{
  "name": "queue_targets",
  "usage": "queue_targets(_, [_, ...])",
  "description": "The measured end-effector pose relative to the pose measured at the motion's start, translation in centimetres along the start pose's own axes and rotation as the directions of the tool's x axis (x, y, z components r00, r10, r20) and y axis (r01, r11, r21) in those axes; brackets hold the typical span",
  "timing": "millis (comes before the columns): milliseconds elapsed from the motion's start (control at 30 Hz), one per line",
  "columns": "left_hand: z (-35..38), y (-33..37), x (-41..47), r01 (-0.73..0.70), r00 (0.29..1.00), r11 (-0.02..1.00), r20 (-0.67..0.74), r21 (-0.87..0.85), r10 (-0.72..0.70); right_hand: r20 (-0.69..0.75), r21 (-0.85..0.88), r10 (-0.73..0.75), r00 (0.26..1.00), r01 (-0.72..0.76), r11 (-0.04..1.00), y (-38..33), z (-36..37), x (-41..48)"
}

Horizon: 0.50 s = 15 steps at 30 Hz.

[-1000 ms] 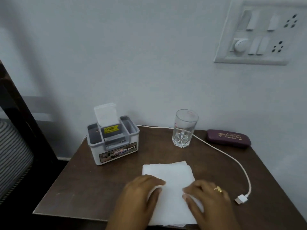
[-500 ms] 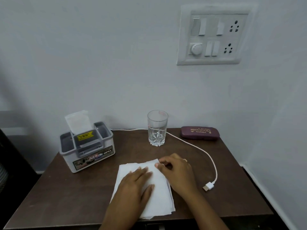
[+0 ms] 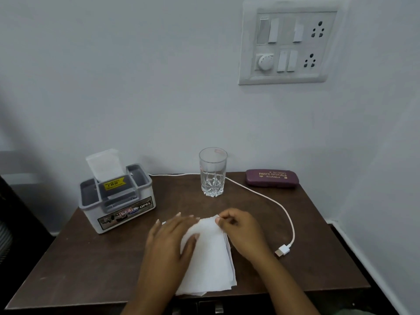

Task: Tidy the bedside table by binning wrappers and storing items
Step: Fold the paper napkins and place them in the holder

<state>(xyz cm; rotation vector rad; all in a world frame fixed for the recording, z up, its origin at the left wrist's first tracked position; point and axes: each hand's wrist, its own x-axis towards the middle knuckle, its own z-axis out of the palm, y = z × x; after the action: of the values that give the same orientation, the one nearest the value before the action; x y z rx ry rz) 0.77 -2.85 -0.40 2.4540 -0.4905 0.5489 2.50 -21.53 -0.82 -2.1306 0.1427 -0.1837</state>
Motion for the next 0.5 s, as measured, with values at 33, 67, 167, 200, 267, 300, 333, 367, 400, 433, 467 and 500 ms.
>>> queue_targets(33, [-0.2,0.1,0.7,0.017,1.000,1.000,0.017,-0.001,-0.017,0.030,0.007,0.043,0.999,-0.043,0.999,-0.2,-0.2,0.2])
queue_targets(67, [-0.2,0.1,1.4,0.018,0.999,1.000,0.051,0.002,-0.018,0.045,0.005,0.071,0.996,-0.071,0.997,-0.4,-0.3,0.3])
queue_targets(167, [0.6,0.3,3.6,-0.019,0.985,1.000,0.173,0.011,0.017,0.028,-0.052,0.063,0.998,-0.062,0.997,-0.4,-0.3,0.3])
queue_targets(200, [1.2,0.2,4.0,-0.028,0.977,1.000,0.209,0.002,0.026,0.011,-0.058,0.042,0.999,-0.041,0.997,-0.3,-0.2,0.2])
queue_targets(267, [2.4,-0.2,4.0,-0.041,0.962,0.999,0.268,-0.024,0.046,-0.022,-0.081,-0.007,1.000,0.005,0.997,0.2,0.0,-0.1])
queue_targets(300, [2.9,-0.5,3.7,-0.051,0.960,0.998,0.275,-0.040,0.060,-0.032,-0.106,-0.026,0.999,0.022,0.994,0.5,0.1,-0.2])
queue_targets(333, [3.2,-0.8,3.4,-0.053,0.962,0.997,0.265,-0.055,0.066,-0.036,-0.124,-0.047,0.998,0.042,0.991,0.5,0.1,-0.4])
queue_targets(367, [3.4,-1.1,3.1,-0.046,0.970,0.997,0.236,-0.066,0.060,-0.044,-0.121,-0.066,0.997,0.060,0.991,0.5,0.1,-0.5])
queue_targets(400, [3.5,-1.3,3.1,-0.033,0.979,0.997,0.198,-0.074,0.047,-0.061,-0.106,-0.088,0.994,0.081,0.991,0.6,0.2,-0.6])
queue_targets(433, [3.5,-1.4,3.0,-0.020,0.986,0.997,0.161,-0.076,0.032,-0.079,-0.091,-0.106,0.991,0.099,0.991,0.7,0.3,-0.7])
queue_targets(467, [3.5,-1.4,3.0,-0.015,0.991,0.998,0.130,-0.069,0.024,-0.095,-0.088,-0.125,0.988,0.117,0.989,0.7,0.4,-0.7])
queue_targets(500, [3.4,-1.3,3.0,-0.021,0.994,0.998,0.108,-0.056,0.027,-0.110,-0.090,-0.143,0.984,0.133,0.987,0.8,0.5,-0.8])
